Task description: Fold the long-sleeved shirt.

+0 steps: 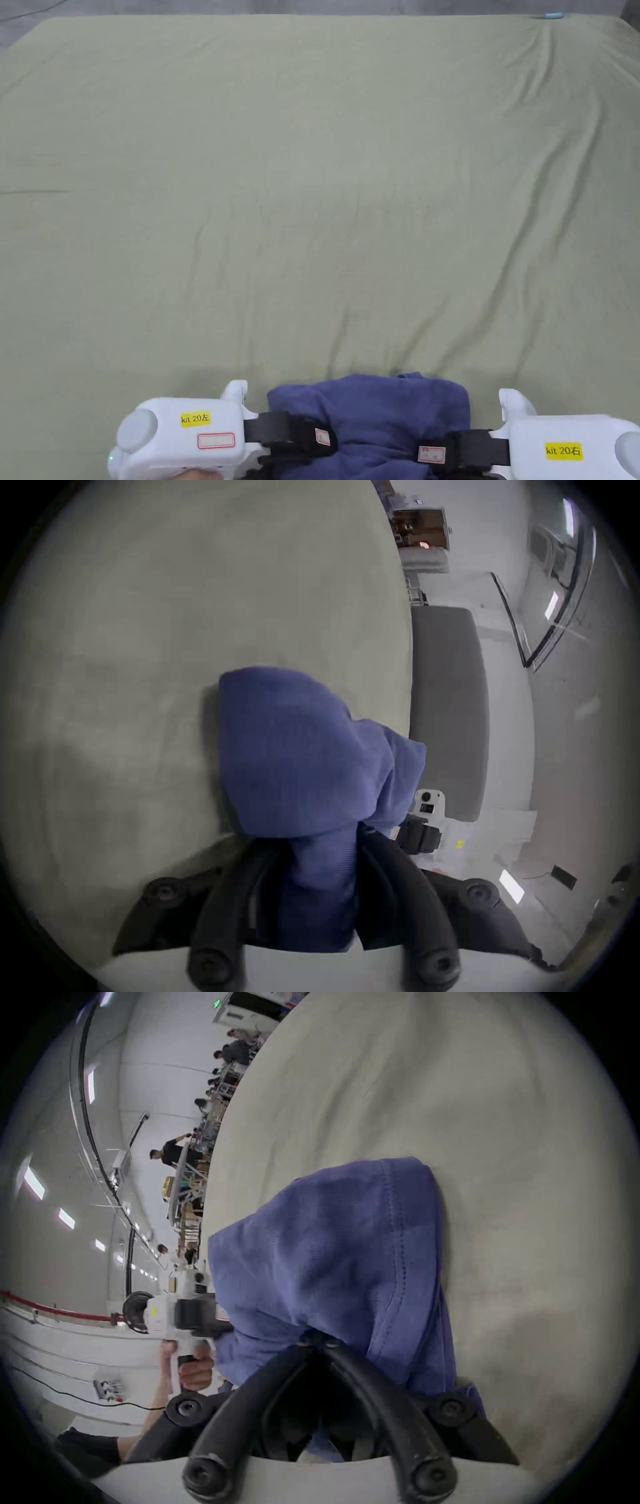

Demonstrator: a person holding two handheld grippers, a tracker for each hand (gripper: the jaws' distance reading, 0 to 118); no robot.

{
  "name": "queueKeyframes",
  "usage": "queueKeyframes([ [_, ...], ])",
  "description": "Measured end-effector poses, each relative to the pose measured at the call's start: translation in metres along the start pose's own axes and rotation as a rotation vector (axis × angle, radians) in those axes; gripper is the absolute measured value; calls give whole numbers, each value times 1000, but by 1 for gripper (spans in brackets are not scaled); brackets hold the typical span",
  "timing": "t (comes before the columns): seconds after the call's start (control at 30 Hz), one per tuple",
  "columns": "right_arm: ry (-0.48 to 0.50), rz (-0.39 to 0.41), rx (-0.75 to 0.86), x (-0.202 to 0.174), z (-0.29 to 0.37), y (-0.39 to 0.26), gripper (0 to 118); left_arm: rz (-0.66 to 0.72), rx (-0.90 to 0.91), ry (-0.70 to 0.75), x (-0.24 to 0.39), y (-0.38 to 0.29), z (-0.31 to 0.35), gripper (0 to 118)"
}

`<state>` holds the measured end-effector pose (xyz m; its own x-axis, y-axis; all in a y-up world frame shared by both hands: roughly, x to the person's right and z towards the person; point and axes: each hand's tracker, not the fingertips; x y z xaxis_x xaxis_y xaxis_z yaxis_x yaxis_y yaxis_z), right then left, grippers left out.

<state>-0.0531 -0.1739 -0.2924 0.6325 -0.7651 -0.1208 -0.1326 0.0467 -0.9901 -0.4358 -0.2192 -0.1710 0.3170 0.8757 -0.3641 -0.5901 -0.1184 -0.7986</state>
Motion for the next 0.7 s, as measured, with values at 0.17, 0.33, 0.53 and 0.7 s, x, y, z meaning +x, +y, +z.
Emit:
queueKeyframes([
  [0.17, -41, 95, 79, -38, 18, -9, 0, -175, 76, 123, 30, -3, 55, 17],
  [0.33, 8, 336, 134, -129, 18, -15, 0, -190, 205, 127, 64, -8, 145, 17],
  [0.53, 73, 495, 99, -205, -14, -22, 0, -217, 340, 461, 56, 2, 259, 17],
  [0.7, 56, 563, 56, -223, -34, -39, 0, -161, 387, 815, 10, 23, 311, 17],
])
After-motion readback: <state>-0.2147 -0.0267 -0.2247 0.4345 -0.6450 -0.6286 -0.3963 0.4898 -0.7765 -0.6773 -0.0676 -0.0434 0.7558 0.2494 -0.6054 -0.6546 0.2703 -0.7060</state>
